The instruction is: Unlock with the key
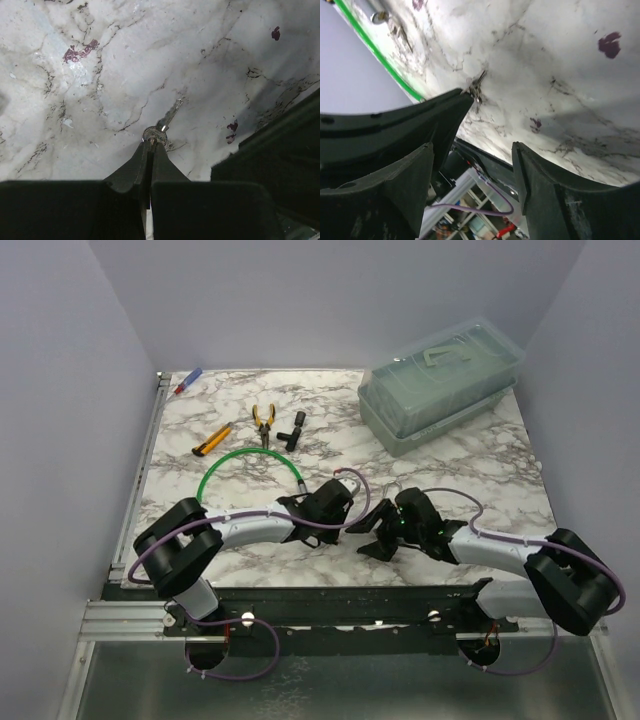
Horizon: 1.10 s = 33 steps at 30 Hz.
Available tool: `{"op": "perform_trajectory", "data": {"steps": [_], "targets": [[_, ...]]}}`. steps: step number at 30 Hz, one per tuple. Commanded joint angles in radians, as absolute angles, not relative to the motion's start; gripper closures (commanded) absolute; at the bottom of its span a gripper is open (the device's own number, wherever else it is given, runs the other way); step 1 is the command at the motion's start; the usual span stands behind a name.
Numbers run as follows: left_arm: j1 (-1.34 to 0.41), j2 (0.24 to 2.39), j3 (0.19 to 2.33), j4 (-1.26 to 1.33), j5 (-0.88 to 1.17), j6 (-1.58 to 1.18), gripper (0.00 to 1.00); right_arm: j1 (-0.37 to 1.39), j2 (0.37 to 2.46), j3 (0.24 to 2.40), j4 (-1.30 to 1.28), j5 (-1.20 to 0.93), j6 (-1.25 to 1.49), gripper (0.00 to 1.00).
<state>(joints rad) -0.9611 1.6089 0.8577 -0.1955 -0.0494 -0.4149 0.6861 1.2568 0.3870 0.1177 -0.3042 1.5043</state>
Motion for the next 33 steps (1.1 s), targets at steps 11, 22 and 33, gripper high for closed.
{"op": "perform_trajectory", "data": {"steps": [11,22,33], "targets": [[-0.917,1.525,0.811,-0.174,0.048,-0.449,1.0,0.728,1.468,0.445,0.273,-0.194,1.65,0.36],[-0.91,1.513,0.803,-0.168,0.057,-0.445,1.0,0.748,1.562,0.471,0.312,-0.19,1.683,0.46],[-0.91,1.506,0.796,-0.161,0.055,-0.449,1.0,0.758,1.599,0.496,0.282,-0.191,1.667,0.61]]}}
